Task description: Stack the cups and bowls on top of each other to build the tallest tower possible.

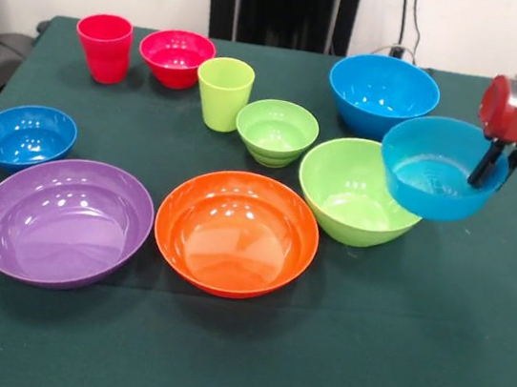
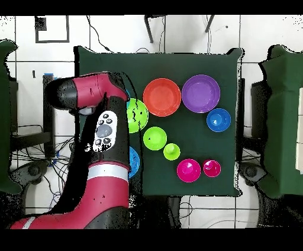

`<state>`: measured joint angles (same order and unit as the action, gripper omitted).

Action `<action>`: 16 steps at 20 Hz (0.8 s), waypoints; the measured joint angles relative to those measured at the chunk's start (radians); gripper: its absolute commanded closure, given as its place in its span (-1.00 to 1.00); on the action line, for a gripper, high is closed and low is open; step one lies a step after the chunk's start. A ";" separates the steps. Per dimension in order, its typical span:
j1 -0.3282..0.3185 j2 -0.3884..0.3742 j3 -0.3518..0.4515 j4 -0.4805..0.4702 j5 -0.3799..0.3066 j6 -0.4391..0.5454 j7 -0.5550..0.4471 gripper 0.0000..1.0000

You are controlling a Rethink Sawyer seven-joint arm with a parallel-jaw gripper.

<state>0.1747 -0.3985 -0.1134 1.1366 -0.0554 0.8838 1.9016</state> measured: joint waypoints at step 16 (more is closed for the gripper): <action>-0.046 0.109 0.061 -0.001 0.000 -0.269 0.000 1.00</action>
<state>0.1283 -0.2895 -0.0529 1.1361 -0.0551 0.6148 1.9016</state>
